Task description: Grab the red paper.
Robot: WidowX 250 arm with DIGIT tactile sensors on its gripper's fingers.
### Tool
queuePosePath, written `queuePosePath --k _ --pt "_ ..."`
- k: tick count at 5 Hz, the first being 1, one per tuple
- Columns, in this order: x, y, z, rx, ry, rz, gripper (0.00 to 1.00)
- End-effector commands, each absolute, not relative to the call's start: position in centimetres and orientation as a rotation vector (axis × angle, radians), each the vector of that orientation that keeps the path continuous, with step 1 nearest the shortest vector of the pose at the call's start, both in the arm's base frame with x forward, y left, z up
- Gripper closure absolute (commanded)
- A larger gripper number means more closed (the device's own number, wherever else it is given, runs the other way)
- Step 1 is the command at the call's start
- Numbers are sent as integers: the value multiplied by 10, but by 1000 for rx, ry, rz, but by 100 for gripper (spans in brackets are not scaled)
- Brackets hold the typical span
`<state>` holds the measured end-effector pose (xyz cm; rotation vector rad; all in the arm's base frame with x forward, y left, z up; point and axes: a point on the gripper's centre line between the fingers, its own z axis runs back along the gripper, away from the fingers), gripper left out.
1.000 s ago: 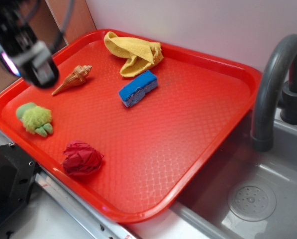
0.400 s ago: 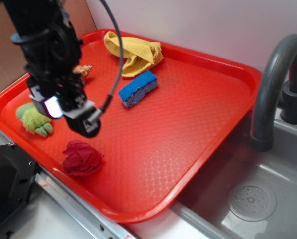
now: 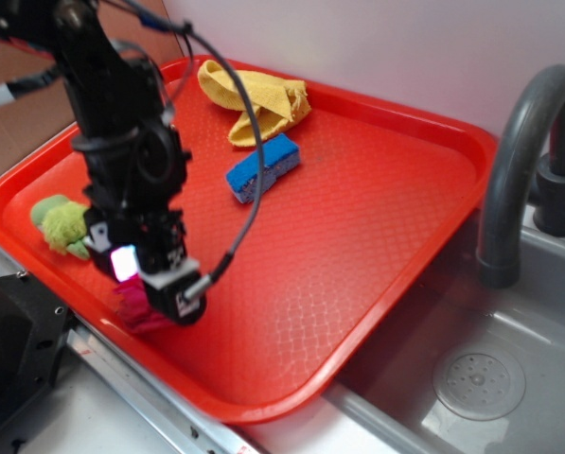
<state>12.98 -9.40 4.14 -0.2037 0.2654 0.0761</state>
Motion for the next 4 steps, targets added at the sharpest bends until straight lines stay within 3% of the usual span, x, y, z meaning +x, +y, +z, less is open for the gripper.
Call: queuePosePath --k 1,2,3,4 --pt "112 -81 11 -189 362 145 0" --pt "116 -83 4 -157 383 155 0" --pt "119 -89 3 -143 365 158 100" --pt "120 -91 8 -137 344 157 100"
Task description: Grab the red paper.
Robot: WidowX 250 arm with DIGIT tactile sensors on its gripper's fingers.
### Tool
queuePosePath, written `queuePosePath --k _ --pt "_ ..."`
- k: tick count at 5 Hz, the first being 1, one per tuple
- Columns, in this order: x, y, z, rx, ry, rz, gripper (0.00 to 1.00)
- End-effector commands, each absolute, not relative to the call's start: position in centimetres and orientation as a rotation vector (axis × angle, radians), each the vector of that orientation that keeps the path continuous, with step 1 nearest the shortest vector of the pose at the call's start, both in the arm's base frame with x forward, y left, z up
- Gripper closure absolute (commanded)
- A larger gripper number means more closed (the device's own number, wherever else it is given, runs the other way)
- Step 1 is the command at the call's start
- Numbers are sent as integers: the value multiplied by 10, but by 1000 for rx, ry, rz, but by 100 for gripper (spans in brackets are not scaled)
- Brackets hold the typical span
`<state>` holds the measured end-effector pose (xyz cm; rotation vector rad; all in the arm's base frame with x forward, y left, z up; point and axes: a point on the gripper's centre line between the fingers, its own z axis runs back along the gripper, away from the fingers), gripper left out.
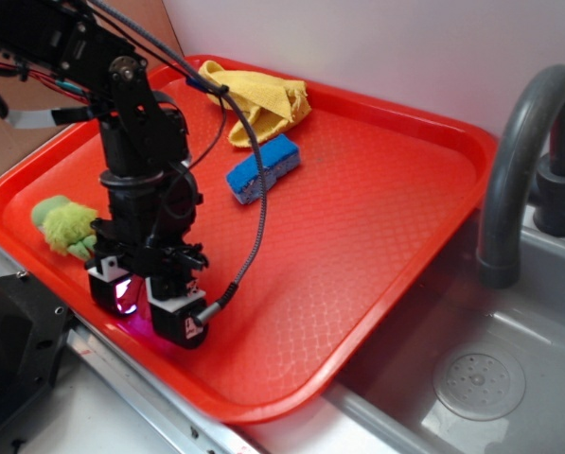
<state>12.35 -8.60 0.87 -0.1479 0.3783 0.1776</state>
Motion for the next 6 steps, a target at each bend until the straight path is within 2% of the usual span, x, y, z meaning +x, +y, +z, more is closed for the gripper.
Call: queuePosePath --k 1,2,3,4,5,6 --pt "131 -90 29 -123 272 183 100" --pt "153 -84 65 -95 166 199 100" --pt "170 -76 110 -76 62 221 100" --pt "171 -69 151 -57 -44 228 100" --pt "165 -61 188 -77 -129 175 100" --pt "164 -60 197 -86 -148 92 100"
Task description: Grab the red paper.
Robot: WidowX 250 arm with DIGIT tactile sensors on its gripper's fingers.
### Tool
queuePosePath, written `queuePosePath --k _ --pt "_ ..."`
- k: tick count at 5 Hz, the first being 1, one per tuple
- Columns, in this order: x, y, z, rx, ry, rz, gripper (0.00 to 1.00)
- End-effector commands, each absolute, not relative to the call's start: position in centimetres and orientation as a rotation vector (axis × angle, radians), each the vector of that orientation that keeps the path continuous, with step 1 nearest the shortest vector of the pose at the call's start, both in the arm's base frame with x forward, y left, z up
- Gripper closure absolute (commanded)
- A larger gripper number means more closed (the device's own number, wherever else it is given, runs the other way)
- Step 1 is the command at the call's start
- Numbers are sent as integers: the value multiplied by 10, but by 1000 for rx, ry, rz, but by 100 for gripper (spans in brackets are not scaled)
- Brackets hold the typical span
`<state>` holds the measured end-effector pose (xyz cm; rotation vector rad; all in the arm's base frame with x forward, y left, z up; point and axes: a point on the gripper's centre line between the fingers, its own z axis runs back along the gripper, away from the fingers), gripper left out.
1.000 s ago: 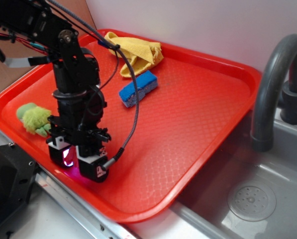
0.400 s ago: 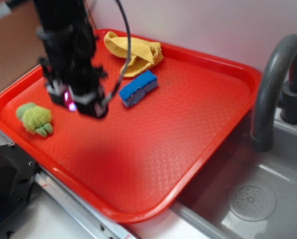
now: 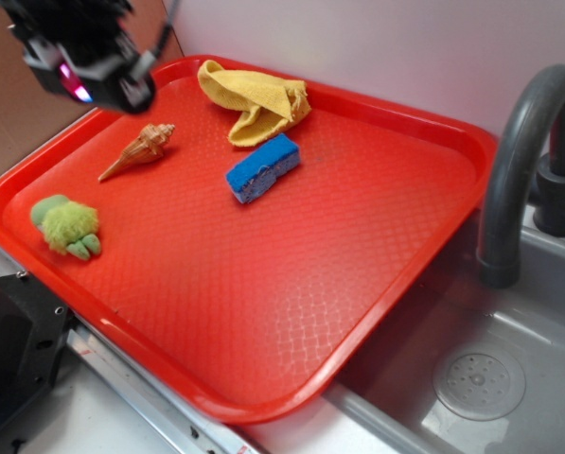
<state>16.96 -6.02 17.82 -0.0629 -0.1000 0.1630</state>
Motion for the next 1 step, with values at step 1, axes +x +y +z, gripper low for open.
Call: queuePosePath --k 1 --pt "168 -56 196 -101 -93 70 100"
